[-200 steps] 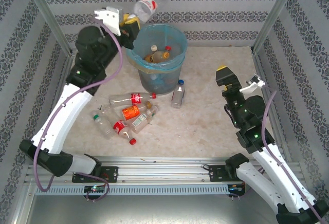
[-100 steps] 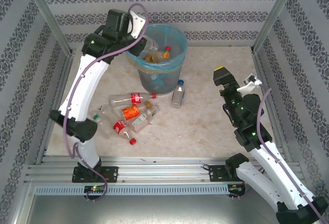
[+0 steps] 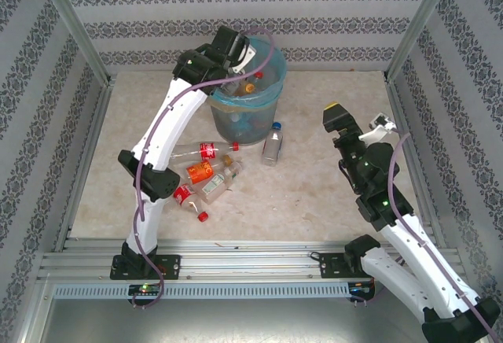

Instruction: Put the plastic bottles in the bin

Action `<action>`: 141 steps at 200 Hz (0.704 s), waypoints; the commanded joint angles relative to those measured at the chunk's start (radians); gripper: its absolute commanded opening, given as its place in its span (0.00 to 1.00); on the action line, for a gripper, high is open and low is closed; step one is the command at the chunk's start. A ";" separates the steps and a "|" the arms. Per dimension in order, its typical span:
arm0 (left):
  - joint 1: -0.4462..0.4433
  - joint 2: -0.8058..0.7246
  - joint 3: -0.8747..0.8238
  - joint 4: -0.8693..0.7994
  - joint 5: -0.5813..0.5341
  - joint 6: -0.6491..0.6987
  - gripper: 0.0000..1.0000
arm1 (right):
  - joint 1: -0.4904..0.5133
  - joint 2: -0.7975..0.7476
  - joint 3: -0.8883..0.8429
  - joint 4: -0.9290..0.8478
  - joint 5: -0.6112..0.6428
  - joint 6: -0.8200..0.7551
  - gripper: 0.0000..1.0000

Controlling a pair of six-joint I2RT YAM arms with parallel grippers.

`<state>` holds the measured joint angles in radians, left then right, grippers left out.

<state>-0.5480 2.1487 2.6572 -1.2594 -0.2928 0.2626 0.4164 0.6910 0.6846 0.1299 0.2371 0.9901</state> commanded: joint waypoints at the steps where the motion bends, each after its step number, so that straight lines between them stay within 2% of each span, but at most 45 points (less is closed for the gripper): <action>1: -0.001 0.058 0.015 -0.117 0.012 0.032 0.00 | -0.005 0.013 -0.013 0.012 -0.027 0.004 0.98; 49: 0.027 0.129 0.032 -0.129 0.173 -0.030 0.00 | -0.024 0.038 -0.017 0.018 -0.071 0.036 0.98; 75: 0.068 0.165 0.053 -0.164 0.296 -0.098 0.00 | -0.025 0.022 -0.019 0.003 -0.083 0.036 0.98; 139: 0.098 0.226 0.040 -0.187 0.329 -0.127 0.00 | -0.025 -0.003 -0.047 -0.001 -0.080 0.064 0.98; 141: 0.098 0.226 0.040 -0.185 0.331 -0.128 0.02 | -0.025 -0.002 -0.045 -0.001 -0.082 0.065 0.98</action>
<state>-0.4484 2.2635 2.7365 -1.2945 -0.0734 0.1623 0.4007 0.6880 0.6449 0.1268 0.1738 1.0306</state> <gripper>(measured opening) 0.286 0.982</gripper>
